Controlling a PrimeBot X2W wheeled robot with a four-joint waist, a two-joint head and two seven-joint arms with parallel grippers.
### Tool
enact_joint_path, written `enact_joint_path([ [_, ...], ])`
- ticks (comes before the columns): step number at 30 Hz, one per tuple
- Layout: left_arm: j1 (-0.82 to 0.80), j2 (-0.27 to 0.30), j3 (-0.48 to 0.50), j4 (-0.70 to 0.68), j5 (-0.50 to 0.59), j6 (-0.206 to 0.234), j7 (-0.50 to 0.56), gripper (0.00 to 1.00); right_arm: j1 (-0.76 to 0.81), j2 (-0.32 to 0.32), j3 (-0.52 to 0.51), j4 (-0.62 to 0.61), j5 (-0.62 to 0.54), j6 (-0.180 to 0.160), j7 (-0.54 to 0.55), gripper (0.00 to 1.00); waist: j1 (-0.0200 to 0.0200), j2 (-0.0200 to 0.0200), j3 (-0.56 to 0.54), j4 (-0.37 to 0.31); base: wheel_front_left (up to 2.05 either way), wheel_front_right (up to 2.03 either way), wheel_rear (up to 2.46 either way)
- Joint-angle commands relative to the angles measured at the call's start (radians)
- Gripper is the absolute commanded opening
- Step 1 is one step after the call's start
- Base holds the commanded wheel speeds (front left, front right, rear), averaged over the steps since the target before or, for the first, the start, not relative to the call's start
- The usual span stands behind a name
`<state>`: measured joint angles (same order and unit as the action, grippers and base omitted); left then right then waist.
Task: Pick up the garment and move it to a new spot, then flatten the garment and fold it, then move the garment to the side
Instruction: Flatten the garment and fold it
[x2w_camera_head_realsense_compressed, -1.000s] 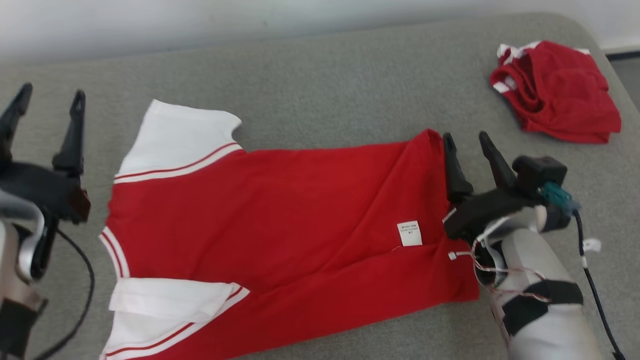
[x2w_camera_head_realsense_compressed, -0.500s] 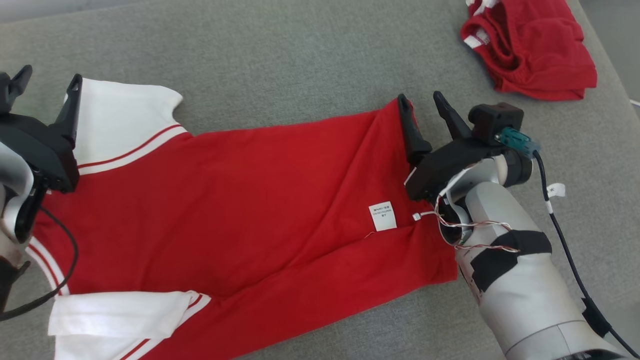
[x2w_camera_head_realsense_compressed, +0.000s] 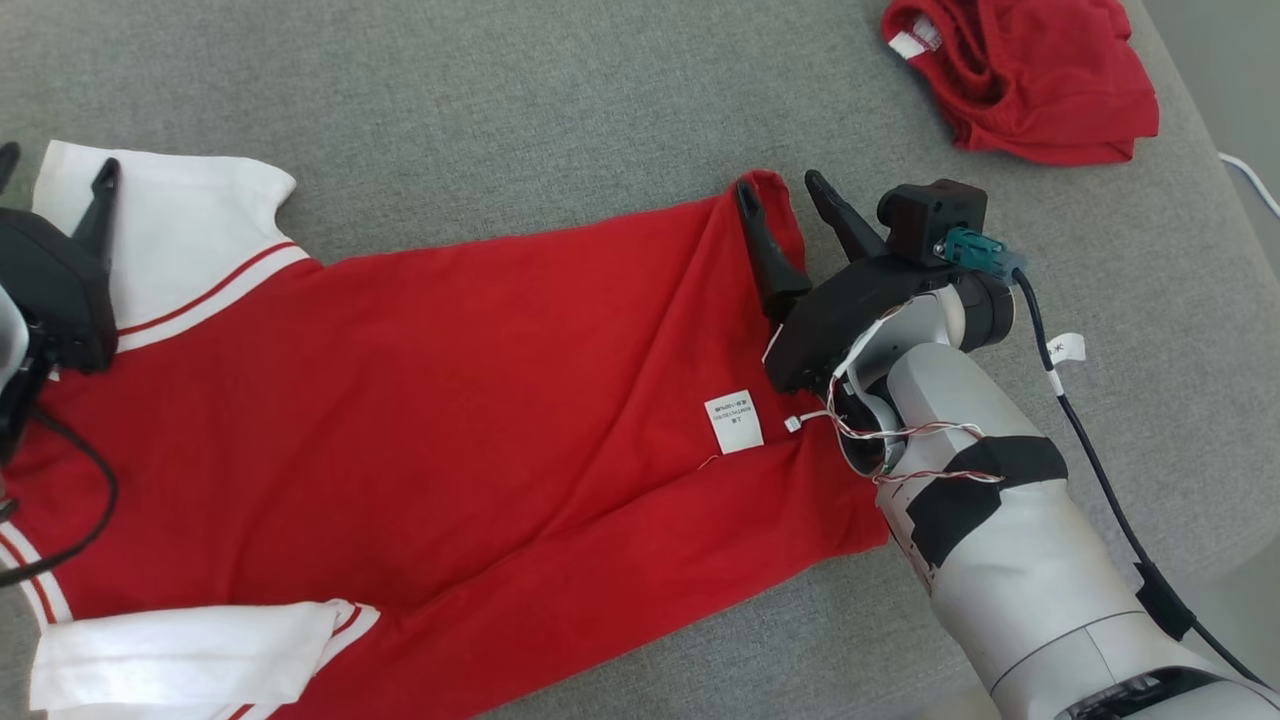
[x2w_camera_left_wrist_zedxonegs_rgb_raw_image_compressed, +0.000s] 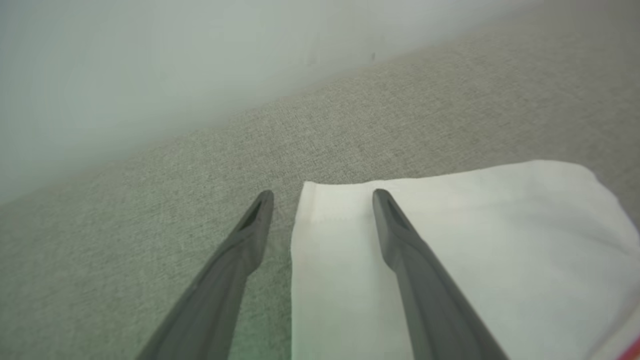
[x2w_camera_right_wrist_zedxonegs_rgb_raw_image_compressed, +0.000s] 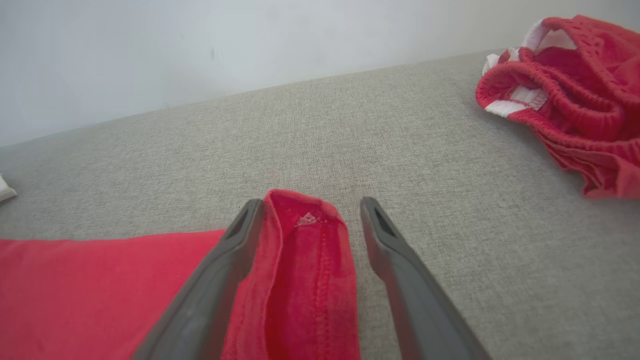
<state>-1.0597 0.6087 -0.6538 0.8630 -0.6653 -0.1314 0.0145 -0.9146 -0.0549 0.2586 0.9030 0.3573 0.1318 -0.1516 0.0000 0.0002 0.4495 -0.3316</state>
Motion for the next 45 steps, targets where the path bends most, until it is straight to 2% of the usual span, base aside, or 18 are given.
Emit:
enact_joint_path([
  [1,-0.019,0.007,-0.004,0.015,-0.014,0.002,-0.004,1.0,-0.013,0.007,0.006,0.007,0.003,-0.003,-0.003,1.0,0.0,-0.0002,0.008,-0.005,0.0,0.0,0.0],
  [9,-0.05,-0.008,-0.073,0.074,-0.07,0.002,-0.011,1.0,-0.047,0.008,0.034,0.048,0.032,-0.003,-0.004,1.0,0.0,-0.0002,0.034,-0.008,0.0,0.0,0.0],
  [10,-0.052,-0.008,-0.083,0.078,-0.075,0.002,-0.009,0.57,-0.052,0.007,0.036,0.052,0.036,-0.003,-0.009,0.64,0.0,-0.0002,0.037,-0.008,0.0,0.0,0.0],
  [11,-0.054,-0.009,-0.091,0.082,-0.081,0.002,-0.009,0.32,-0.056,0.008,0.04,0.058,0.041,-0.003,-0.011,0.46,0.0,-0.0002,0.039,-0.008,0.0,0.0,0.0],
  [12,-0.056,-0.009,-0.096,0.086,-0.09,0.002,-0.01,0.0,-0.059,0.008,0.042,0.064,0.043,-0.003,-0.014,0.38,0.0,-0.0002,0.042,-0.007,0.0,0.0,0.0],
  [13,-0.059,-0.009,-0.1,0.089,-0.1,0.002,-0.013,0.0,-0.065,0.008,0.043,0.068,0.044,-0.003,-0.02,0.07,0.0,-0.0002,0.045,-0.006,0.0,0.0,0.0],
  [14,-0.062,-0.009,-0.106,0.091,-0.108,0.002,-0.016,0.0,-0.069,0.008,0.044,0.076,0.045,-0.003,-0.026,0.0,0.0,-0.0002,0.047,-0.005,0.0,0.0,0.0],
  [19,-0.081,-0.017,-0.138,0.083,-0.122,0.002,-0.059,0.0,-0.084,0.004,0.031,0.103,0.028,-0.003,-0.073,0.0,0.0,-0.0002,0.037,0.016,0.0,0.0,0.0],
  [24,-0.076,-0.032,-0.153,0.053,-0.149,0.002,-0.157,0.0,-0.037,-0.037,0.021,0.099,0.013,-0.003,-0.106,0.0,0.0,-0.0002,-0.007,0.055,0.0,0.0,0.0],
  [32,-0.002,-0.039,-0.149,-0.013,-0.188,0.002,-0.256,0.0,0.077,-0.108,0.011,-0.014,0.051,-0.003,-0.114,0.0,0.0,-0.0002,-0.079,0.109,0.0,0.0,0.0],
  [37,0.085,-0.038,-0.103,-0.092,-0.207,0.005,-0.277,0.0,0.183,-0.154,-0.012,-0.117,0.072,-0.003,-0.114,0.0,0.0,-0.0002,-0.122,0.145,0.0,0.0,0.0],
  [45,0.319,-0.062,0.078,-0.387,-0.157,0.07,-0.279,0.0,0.322,-0.212,-0.032,-0.24,0.103,-0.003,-0.114,0.0,0.0,-0.0002,-0.175,0.199,0.0,0.0,0.0],
])
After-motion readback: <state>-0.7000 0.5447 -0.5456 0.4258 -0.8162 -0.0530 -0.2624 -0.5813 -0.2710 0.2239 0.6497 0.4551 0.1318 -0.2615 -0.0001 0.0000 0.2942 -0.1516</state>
